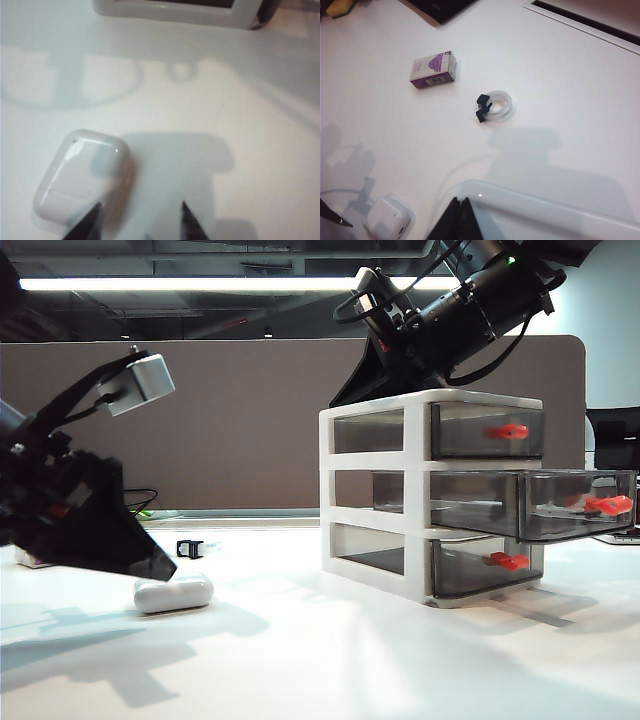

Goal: Open the second layer of the drawer on the table, pick up the earphone case on the table and put it in, and finally close the drawer.

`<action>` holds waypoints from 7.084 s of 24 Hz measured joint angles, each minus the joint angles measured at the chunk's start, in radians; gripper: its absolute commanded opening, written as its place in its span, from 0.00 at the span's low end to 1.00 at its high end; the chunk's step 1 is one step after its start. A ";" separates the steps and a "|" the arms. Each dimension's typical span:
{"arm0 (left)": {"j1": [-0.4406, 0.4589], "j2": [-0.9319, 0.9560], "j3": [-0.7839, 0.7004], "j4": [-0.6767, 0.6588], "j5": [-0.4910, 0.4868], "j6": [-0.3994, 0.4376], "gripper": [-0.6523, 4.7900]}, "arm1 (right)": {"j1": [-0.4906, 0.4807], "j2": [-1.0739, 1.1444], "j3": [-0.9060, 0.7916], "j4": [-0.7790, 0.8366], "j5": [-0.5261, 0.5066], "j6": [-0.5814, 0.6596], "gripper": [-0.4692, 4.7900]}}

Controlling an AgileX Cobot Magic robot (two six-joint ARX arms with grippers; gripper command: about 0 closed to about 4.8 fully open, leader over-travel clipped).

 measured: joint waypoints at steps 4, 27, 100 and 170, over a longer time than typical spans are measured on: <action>0.098 0.000 -0.012 0.006 0.003 0.012 0.67 | 0.000 0.000 0.000 -0.003 0.000 -0.008 0.08; 0.144 0.274 -0.011 0.293 0.099 0.122 0.66 | 0.000 0.000 0.000 -0.008 -0.010 -0.027 0.08; -0.441 0.382 0.439 0.216 -0.017 -0.102 0.11 | 0.003 -0.002 0.001 -0.015 -0.020 -0.028 0.08; -0.577 0.568 0.718 0.162 -0.367 0.010 0.37 | 0.034 -0.001 0.002 -0.025 -0.050 -0.009 0.08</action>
